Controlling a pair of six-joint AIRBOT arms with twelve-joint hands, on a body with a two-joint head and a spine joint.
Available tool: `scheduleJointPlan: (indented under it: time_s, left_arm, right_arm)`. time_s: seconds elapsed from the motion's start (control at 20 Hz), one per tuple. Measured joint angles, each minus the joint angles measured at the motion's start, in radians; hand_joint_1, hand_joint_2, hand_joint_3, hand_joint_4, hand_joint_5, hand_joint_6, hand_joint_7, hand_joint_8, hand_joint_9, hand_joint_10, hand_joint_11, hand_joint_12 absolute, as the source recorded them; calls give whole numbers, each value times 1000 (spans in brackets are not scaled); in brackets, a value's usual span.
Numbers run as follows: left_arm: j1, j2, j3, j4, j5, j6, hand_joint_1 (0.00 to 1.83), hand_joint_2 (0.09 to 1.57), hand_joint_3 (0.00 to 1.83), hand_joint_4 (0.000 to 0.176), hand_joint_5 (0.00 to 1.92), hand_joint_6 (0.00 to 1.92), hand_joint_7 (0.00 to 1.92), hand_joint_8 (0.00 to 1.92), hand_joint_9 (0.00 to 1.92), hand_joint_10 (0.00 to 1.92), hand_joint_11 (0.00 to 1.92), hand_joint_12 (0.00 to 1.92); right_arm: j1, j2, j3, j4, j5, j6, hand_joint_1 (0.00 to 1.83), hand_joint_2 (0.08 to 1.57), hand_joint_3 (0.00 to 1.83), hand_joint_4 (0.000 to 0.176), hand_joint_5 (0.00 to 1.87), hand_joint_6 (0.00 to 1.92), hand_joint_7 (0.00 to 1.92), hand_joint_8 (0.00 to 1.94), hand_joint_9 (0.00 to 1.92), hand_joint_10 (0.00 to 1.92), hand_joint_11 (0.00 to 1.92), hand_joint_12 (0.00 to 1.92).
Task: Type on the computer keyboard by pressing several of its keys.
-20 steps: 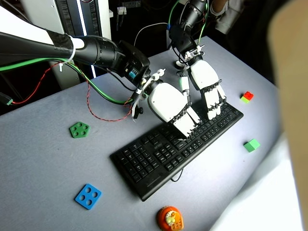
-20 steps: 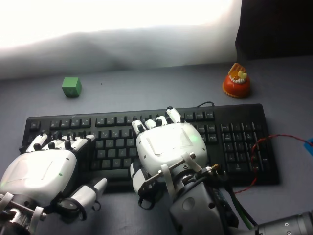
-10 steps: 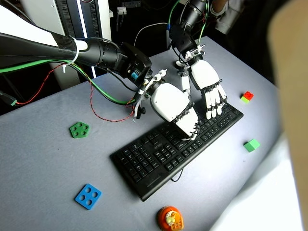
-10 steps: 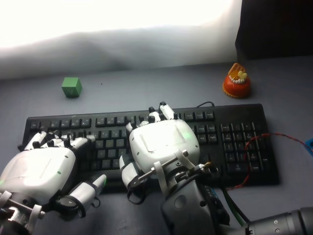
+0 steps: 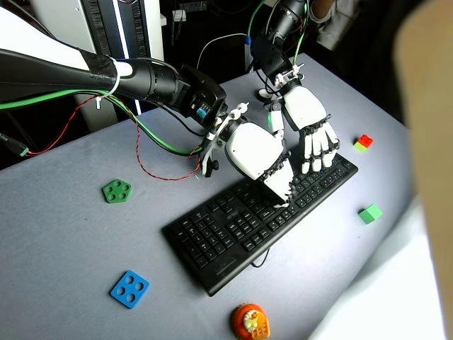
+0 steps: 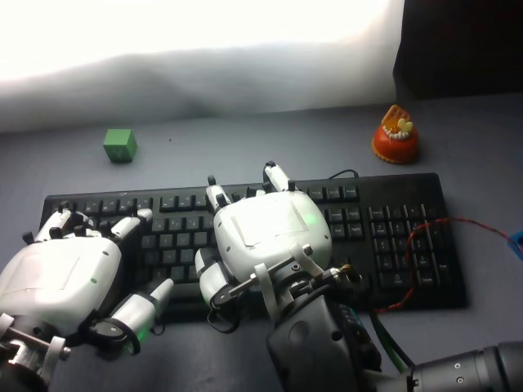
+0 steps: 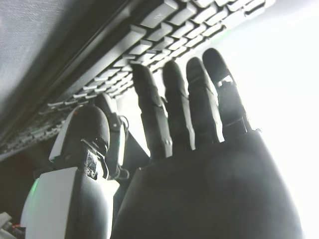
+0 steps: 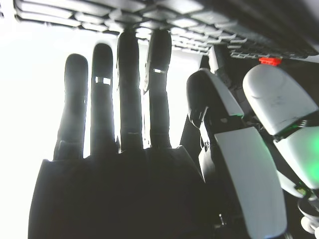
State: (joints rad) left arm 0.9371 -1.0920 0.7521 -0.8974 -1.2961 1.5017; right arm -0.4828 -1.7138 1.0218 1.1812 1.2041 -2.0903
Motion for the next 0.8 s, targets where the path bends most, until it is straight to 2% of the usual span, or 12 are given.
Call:
scheduleJointPlan:
  time_s: [0.05,0.1,0.15,0.2,0.25,0.3,0.35,0.4,0.45,0.55,0.6,0.8]
  left_arm:
    - [1,0,0,-1,6,0,416,1373,7,0,735,164,416,0,326,0,0,1072]
    - [2,0,0,-3,18,0,410,1378,9,0,793,164,426,6,308,0,0,1031]
    - [2,0,0,-4,20,-5,363,1395,15,0,708,114,484,18,325,8,0,976]
    - [2,0,0,-1,11,-4,324,1397,15,0,480,24,560,38,408,41,0,987]
    - [2,0,0,1,9,-4,324,1397,15,0,480,24,560,38,408,41,0,987]
    - [2,0,0,0,10,-4,405,1372,3,0,343,4,641,50,523,82,0,1107]
    - [2,0,0,-1,18,-4,447,1360,0,0,309,2,668,48,579,100,0,1191]
    - [2,2,0,1,16,-3,401,1387,9,0,420,49,539,5,558,82,0,1319]
    - [2,5,0,2,16,-3,393,1391,11,0,506,85,499,0,512,61,0,1330]
    - [2,5,0,3,23,-3,383,1394,12,0,514,86,461,3,464,41,0,1324]
    - [2,6,0,7,26,-5,382,1394,11,0,387,30,452,1,471,44,0,1304]
    - [0,12,4,18,42,-12,401,1388,8,5,287,0,438,1,450,30,0,1238]
  right_arm:
    - [0,0,0,4,-1,0,346,1451,2,0,768,565,636,34,244,786,0,1678]
    - [0,0,0,5,-2,0,342,1450,1,0,838,513,646,25,246,734,0,1638]
    - [0,0,0,9,-2,0,331,1453,1,0,754,509,685,28,324,761,0,1607]
    - [0,0,0,3,-1,3,319,1459,3,0,509,594,733,40,448,846,0,1663]
    - [1,0,0,-1,-2,0,319,1459,3,0,509,594,733,40,448,846,0,1663]
    - [0,0,0,1,-3,-1,329,1458,2,0,277,701,746,44,526,895,7,1712]
    - [0,0,0,7,-5,-1,347,1455,0,0,183,778,749,48,541,940,24,1733]
    - [0,0,0,5,-5,-2,321,1466,5,0,183,812,656,10,381,932,27,1732]
    - [0,0,0,3,-5,-4,317,1467,5,0,194,818,634,1,345,925,27,1734]
    - [0,4,0,1,-10,-4,307,1471,6,0,198,830,610,0,321,975,24,1748]
    - [0,6,0,-1,-13,-5,325,1463,1,0,207,839,616,4,347,987,48,1735]
    - [4,30,-15,2,-14,-9,324,1466,2,0,192,839,598,0,341,988,38,1741]
